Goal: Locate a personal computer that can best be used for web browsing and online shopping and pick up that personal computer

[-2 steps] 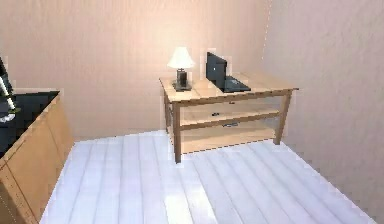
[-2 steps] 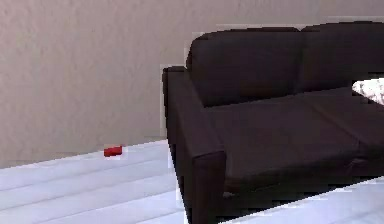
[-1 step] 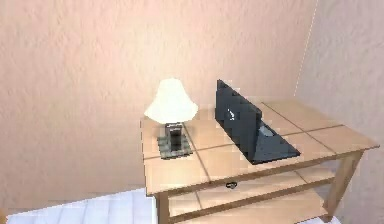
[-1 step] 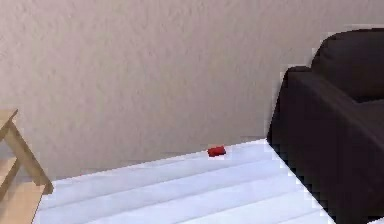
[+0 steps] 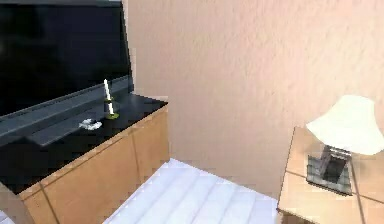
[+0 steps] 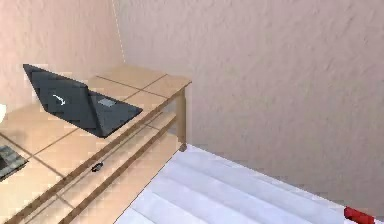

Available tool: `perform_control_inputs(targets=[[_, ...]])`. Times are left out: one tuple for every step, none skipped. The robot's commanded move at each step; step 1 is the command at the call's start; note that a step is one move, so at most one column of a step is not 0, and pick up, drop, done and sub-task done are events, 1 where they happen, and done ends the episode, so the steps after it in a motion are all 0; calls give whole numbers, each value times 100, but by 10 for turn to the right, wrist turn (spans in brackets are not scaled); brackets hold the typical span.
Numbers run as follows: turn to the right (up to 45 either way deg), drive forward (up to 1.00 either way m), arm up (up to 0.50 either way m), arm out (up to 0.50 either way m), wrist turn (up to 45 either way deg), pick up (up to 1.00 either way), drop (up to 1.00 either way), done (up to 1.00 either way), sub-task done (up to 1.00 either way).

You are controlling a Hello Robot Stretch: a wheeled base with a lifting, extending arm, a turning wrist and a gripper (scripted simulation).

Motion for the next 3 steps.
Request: perform_control_inputs(targets=[[-240, 0, 0, 0, 0, 0, 0, 0, 0], [450, 0, 0, 0, 0, 0, 0, 0, 0], [390, 0, 0, 0, 0, 0, 0, 0, 0]])
